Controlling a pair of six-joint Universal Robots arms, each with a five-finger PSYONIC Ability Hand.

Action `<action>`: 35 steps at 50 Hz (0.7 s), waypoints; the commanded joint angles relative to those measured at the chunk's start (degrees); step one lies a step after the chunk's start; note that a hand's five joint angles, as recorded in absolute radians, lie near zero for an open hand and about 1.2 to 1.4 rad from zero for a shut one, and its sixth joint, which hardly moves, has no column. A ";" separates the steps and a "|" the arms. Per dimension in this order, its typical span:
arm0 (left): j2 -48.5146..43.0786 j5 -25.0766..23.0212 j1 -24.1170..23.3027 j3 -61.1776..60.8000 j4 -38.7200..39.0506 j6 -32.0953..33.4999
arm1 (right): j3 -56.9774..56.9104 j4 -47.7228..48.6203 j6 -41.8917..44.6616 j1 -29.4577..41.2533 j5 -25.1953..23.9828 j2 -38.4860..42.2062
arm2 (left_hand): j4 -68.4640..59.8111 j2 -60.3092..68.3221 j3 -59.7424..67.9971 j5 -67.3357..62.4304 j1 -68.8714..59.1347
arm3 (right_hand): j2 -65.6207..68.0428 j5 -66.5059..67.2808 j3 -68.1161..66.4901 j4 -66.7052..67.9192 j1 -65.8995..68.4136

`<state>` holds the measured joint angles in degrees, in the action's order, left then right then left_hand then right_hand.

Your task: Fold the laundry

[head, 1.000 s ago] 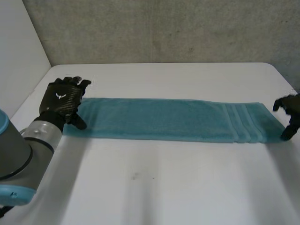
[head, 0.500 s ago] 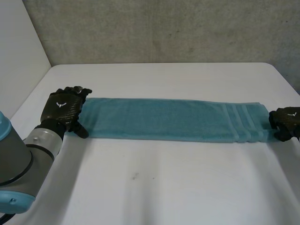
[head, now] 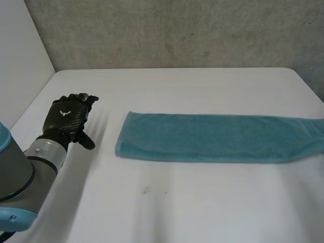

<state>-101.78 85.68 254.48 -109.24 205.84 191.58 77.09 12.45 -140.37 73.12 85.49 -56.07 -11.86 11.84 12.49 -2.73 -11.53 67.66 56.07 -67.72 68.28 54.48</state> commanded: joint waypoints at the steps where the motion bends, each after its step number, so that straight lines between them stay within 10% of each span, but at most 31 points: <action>1: 0.00 0.18 0.41 0.08 0.09 0.02 | -3.25 0.55 -6.57 19.65 -1.37 -3.70 | 1.86 -1.84 -2.49 2.73 1.53 | 12.34 13.93 -12.28 11.72 25.52; 15: 0.18 0.19 1.73 0.17 0.53 0.02 | -16.61 6.97 -7.19 56.14 -10.33 7.70 | 1.86 -1.84 -2.49 2.73 1.53 | 12.34 13.93 -12.28 11.72 25.52; 25: 0.18 0.19 1.55 0.08 0.44 0.11 | -21.71 4.78 -5.70 64.60 -8.95 20.46 | 1.86 -1.84 -2.49 2.73 1.53 | 10.56 12.16 -10.50 9.95 23.75; 31: 0.09 -0.25 0.85 0.26 0.44 0.20 | -22.08 1.00 -5.17 63.99 1.15 18.29 | 1.86 -1.84 -2.49 2.73 1.53 | -53.45 -51.86 53.51 -54.07 -40.26; 35: 0.00 -0.52 0.32 1.14 0.53 0.11 | -19.96 -0.24 -7.19 61.62 4.69 12.03 | 1.86 -1.84 -2.49 2.73 1.53 | -57.66 -56.07 57.72 -58.28 -44.48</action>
<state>-101.67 85.60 255.53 -109.02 206.28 191.72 54.94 14.62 -145.65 137.59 82.93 -36.73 -11.86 11.84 12.49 -2.73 -11.53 16.30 6.36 -16.17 16.10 14.10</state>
